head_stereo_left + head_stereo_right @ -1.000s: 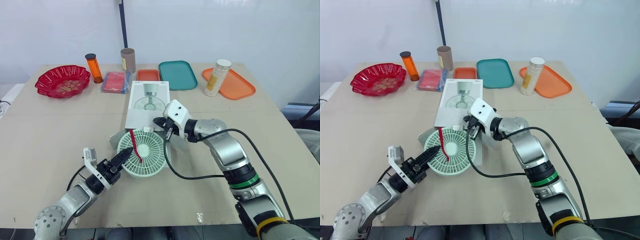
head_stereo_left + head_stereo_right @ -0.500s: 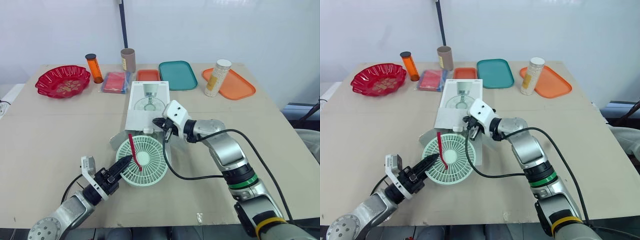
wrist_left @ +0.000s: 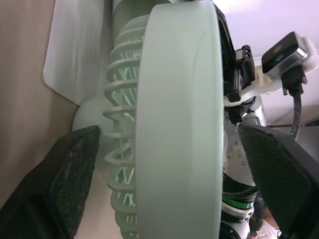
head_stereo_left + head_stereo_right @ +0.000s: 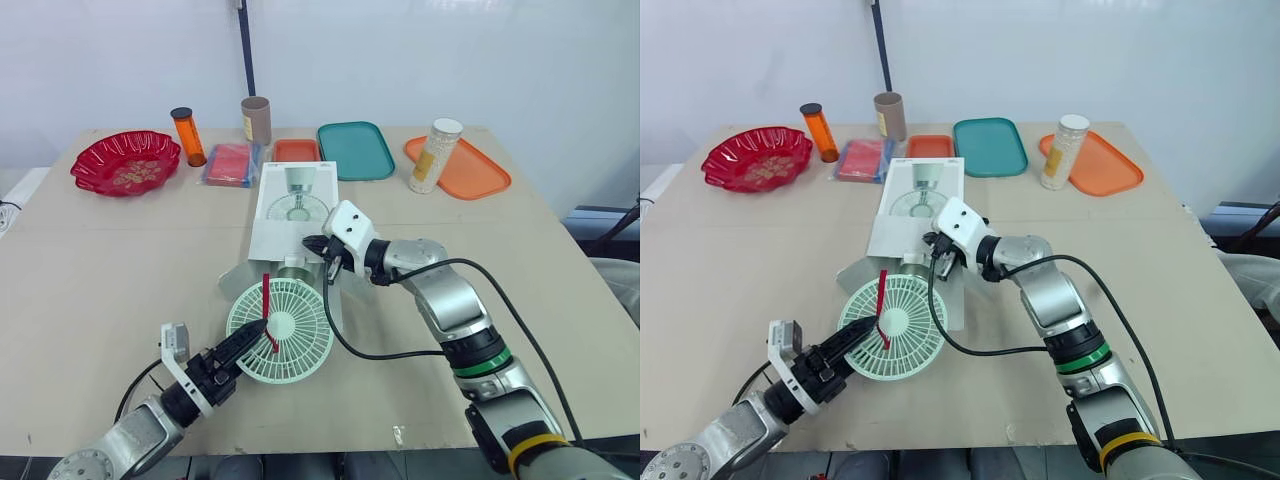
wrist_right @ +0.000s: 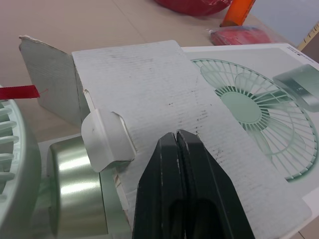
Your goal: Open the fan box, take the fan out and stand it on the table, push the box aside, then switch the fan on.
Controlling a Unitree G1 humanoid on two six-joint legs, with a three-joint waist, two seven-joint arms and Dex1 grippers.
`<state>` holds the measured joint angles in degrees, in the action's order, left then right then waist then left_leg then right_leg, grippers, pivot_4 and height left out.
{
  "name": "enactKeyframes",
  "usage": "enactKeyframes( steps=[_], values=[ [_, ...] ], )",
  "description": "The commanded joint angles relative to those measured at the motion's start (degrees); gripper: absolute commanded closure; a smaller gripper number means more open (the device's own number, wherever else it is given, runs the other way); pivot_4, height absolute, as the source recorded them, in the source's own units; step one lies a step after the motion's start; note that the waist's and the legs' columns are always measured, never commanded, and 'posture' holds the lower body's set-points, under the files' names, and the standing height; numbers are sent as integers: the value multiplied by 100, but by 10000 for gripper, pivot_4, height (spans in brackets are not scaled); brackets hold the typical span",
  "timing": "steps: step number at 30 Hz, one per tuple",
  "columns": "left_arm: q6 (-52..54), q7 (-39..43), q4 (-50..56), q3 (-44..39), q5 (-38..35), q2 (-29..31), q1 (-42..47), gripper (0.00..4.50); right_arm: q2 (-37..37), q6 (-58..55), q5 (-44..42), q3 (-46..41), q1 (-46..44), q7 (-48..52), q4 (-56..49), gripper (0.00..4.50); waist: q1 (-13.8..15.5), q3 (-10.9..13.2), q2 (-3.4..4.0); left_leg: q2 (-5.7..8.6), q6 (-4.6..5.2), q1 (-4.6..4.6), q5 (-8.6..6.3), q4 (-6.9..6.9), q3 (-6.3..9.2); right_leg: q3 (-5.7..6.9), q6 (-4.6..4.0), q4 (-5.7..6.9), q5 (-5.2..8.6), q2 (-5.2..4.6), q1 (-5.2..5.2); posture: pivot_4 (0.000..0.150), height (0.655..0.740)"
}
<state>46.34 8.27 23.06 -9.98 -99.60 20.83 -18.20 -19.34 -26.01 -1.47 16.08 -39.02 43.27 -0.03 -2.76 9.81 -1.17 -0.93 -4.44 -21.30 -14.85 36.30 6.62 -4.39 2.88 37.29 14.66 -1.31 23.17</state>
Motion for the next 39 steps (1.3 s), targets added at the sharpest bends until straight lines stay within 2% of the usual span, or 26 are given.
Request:
enactKeyframes(
  steps=[1,9,13,17,18,21,26,29,33,39],
  values=[
    [-46,294,82,-441,17,298,-32,133,31,71,14,29,-93,3,34,45000,0,0,0,0,0,0,0,0,0,0,0,0,0,0,0,1500,7400],
    [169,1583,252,-1303,318,1247,-432,133,101,13,-302,-239,-263,113,-54,45000,-2,14,9,-6,0,-5,-1,-3,-7,0,-3,0,3,3,10,1500,7400],
    [-199,2678,447,-1609,1586,1688,-601,133,62,-103,-612,-457,-369,222,-180,45000,-4,26,11,-7,0,-10,0,-4,-6,3,-5,0,3,4,16,1500,7400],
    [-1397,3955,418,-1797,3477,2099,-662,133,-56,-181,-832,-616,-387,348,-317,45000,-3,28,12,-7,-1,-10,0,-12,-10,3,-14,-2,5,4,19,1500,7400],
    [-1512,4027,396,-1807,3631,2102,-613,133,-93,-180,-871,-642,-365,377,-344,45000,-2,29,13,-7,-1,-10,0,-14,-11,3,-17,-2,6,3,20,1500,7400],
    [-2384,4488,436,-1562,4913,2307,-491,133,-239,-201,-1015,-737,-300,480,-475,45000,-2,30,11,-7,-1,-10,0,-17,-12,3,-18,-2,6,1,21,1500,7400],
    [-4389,5116,-125,-1092,6735,2206,-50,133,-640,-143,-1558,-983,-43,1019,-849,45000,2,33,13,-7,-1,-10,0,-20,-16,2,-16,-8,2,-1,19,1500,7400],
    [-5469,5408,-595,-913,7379,2128,215,133,-1016,-130,-1872,-1167,242,1408,-1153,45000,5,34,12,-10,2,-11,-2,-22,-17,2,-18,-10,0,0,19,1500,7400],
    [-6604,5506,-1034,-744,7878,1970,614,133,-1643,-140,-2180,-1376,767,1919,-1523,45000,6,37,5,-11,3,-12,-2,-21,-18,2,-13,-13,-1,-1,17,1500,7400],
    [-9232,5716,-2253,-331,8773,1997,1421,133,-2481,-102,-2636,-1796,1562,2518,-1939,45000,8,39,6,-13,4,-11,-3,-17,-21,3,-2,-15,-1,0,14,1500,7400]
  ],
)
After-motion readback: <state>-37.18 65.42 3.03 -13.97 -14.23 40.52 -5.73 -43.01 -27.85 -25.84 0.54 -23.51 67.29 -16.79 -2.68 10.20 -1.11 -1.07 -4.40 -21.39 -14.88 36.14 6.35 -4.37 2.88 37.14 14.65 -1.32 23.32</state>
